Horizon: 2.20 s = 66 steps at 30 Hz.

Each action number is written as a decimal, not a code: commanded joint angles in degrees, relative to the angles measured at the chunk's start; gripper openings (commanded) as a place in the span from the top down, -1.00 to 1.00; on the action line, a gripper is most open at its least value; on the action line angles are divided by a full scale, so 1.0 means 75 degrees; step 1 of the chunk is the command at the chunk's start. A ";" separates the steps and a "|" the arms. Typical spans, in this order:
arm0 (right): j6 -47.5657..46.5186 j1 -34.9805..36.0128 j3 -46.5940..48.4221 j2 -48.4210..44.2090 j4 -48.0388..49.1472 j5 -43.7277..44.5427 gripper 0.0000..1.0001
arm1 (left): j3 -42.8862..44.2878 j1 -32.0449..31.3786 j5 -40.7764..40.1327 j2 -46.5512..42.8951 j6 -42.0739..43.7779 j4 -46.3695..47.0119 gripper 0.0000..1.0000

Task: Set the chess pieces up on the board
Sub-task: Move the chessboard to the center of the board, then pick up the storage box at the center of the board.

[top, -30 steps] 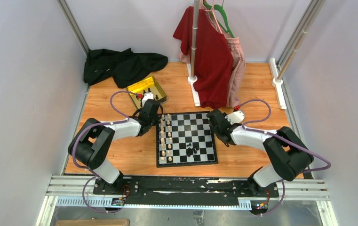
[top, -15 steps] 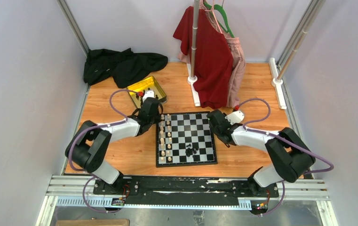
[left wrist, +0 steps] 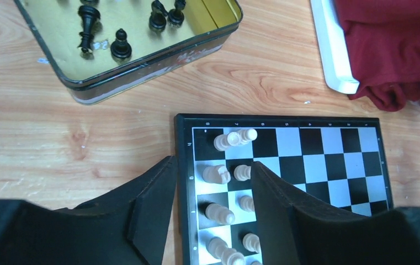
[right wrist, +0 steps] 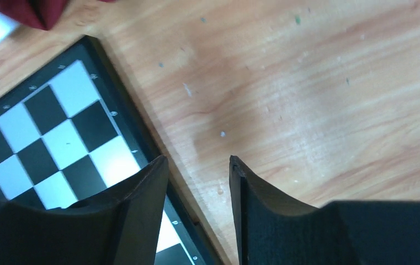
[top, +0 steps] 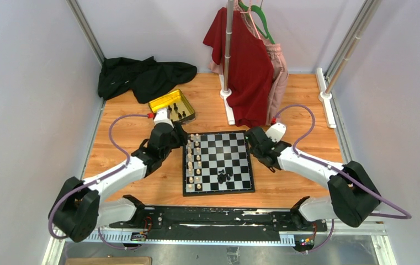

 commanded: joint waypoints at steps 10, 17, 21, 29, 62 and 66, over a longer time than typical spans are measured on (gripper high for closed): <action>-0.4338 0.0290 0.3686 0.1965 -0.0144 -0.0967 -0.06 | -0.1309 -0.0003 -0.1096 -0.2147 -0.0641 -0.0250 -0.43; -0.5602 0.0331 0.6399 0.4308 -0.0420 -0.2500 -0.10 | -0.1744 -0.0003 -0.1402 -0.2984 -0.1048 -0.0374 -0.56; -0.5936 0.0362 0.7610 0.5128 -0.0447 -0.3065 -0.11 | -0.1842 0.0003 -0.1634 -0.3470 -0.1158 -0.0567 -0.62; -0.6241 0.0413 0.9168 0.6299 -0.0598 -0.3756 -0.11 | -0.1922 -0.0003 -0.1630 -0.3709 -0.1394 -0.0667 -0.66; -0.6413 0.0240 1.2892 0.9246 -0.1893 -0.4615 -0.06 | -0.2156 -0.0003 -0.2316 -0.4113 -0.1491 -0.0561 -0.69; -0.6448 0.0165 1.3061 0.9368 -0.1974 -0.4620 0.04 | -0.2156 -0.0003 -0.2427 -0.4104 -0.1410 -0.0500 -0.70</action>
